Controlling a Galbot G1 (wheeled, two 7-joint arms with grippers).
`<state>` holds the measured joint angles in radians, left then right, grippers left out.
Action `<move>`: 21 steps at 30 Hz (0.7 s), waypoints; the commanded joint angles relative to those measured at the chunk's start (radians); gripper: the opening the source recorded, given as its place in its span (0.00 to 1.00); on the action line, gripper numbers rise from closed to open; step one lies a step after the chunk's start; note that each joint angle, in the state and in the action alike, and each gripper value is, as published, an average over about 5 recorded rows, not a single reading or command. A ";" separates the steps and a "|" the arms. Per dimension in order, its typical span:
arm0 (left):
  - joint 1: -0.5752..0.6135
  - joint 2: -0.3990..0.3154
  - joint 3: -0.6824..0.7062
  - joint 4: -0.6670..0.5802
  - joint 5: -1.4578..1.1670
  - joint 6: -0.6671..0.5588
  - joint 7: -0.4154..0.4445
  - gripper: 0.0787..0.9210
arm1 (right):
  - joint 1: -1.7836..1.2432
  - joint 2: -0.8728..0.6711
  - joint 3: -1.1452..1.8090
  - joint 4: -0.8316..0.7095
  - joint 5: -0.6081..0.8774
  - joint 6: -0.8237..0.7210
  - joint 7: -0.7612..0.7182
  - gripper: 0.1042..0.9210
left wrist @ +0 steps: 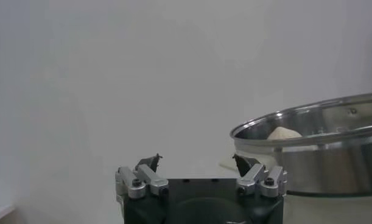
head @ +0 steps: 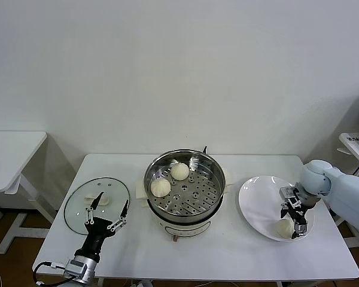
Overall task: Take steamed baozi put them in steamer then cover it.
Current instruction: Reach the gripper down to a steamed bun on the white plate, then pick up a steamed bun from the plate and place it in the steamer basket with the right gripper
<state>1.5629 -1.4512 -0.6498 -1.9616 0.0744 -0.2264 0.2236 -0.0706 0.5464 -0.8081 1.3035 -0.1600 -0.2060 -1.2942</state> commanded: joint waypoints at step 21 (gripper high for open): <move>-0.005 0.002 0.011 -0.003 0.003 0.005 -0.005 0.88 | 0.180 -0.064 -0.063 0.046 0.126 0.000 -0.022 0.69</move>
<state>1.5559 -1.4504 -0.6433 -1.9591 0.0747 -0.2227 0.2199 -0.0369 0.5292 -0.8160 1.3099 -0.1205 -0.2048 -1.3041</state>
